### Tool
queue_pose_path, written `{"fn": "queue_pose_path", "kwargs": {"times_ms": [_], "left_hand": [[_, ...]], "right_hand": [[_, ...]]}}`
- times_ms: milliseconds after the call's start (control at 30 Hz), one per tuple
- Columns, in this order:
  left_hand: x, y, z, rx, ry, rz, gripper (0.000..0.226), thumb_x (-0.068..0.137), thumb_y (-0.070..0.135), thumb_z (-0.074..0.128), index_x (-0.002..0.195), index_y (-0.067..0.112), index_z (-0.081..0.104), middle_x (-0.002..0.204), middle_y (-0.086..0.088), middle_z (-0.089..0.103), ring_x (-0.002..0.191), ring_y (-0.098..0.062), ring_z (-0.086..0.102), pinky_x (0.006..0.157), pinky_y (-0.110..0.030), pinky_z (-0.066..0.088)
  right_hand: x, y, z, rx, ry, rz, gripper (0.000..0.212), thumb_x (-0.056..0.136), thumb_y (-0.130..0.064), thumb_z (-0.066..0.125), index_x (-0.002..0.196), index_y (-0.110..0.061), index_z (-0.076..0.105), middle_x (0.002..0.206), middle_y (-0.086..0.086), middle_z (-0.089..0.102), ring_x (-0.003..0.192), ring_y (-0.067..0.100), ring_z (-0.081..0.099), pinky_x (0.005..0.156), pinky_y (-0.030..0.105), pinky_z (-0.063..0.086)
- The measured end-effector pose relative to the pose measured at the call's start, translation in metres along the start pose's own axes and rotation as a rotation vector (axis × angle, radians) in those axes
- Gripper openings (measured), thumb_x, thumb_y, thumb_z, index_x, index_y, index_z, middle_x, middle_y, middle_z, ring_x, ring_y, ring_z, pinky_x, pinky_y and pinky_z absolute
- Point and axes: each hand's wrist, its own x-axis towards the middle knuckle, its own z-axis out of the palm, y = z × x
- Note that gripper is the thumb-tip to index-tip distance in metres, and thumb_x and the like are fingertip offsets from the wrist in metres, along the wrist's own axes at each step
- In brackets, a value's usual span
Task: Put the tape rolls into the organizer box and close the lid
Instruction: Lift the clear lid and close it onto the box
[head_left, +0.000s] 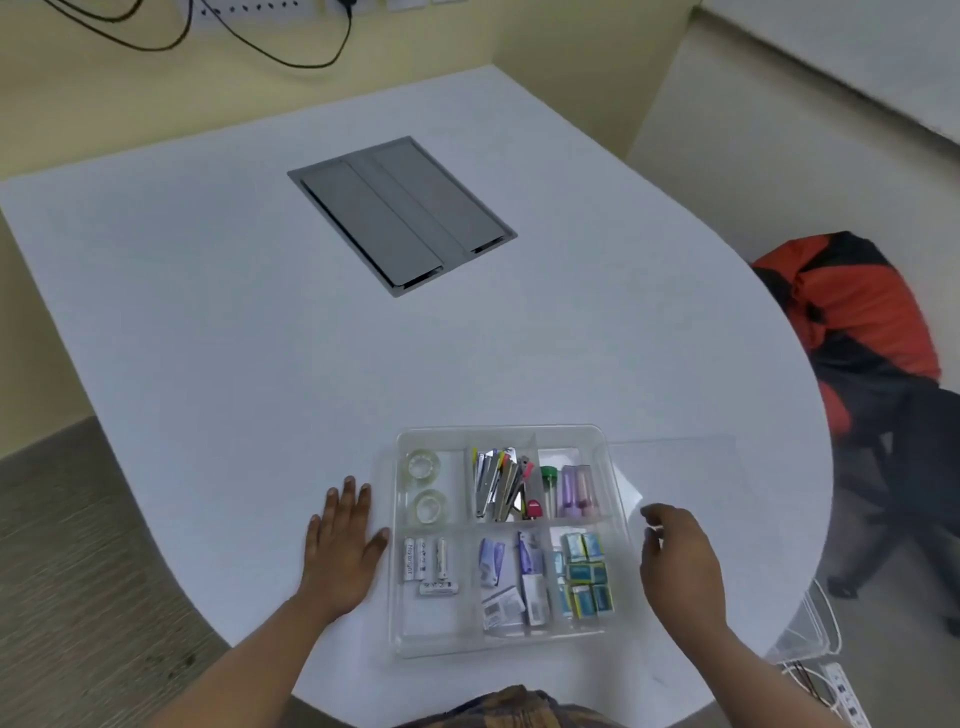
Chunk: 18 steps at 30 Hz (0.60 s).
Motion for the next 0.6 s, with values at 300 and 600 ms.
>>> {"fn": "queue_pose_path", "kwargs": {"times_ms": [300, 600], "left_hand": [[-0.019, 0.069, -0.040, -0.295, 0.356, 0.053, 0.056, 0.094, 0.042, 0.044, 0.142, 0.012, 0.042, 0.150, -0.007, 0.040, 0.145, -0.018, 0.020, 0.115, -0.034, 0.016], [-0.041, 0.183, -0.021, -0.365, 0.380, 0.274, 0.051, 0.092, 0.028, 0.061, 0.138, 0.040, 0.042, 0.138, 0.030, 0.038, 0.138, 0.009, 0.018, 0.113, -0.030, 0.025]], "right_hand": [[-0.009, 0.047, 0.007, -0.169, -0.461, 0.202, 0.014, 0.082, -0.024, 0.065, 0.073, -0.028, 0.055, 0.070, -0.010, 0.056, 0.062, 0.012, 0.051, 0.057, 0.026, 0.040], [0.037, 0.052, -0.013, -0.137, -0.356, 0.044, 0.017, 0.067, -0.022, 0.063, 0.068, -0.021, 0.046, 0.066, -0.007, 0.050, 0.055, 0.012, 0.047, 0.046, 0.025, 0.031]]}}
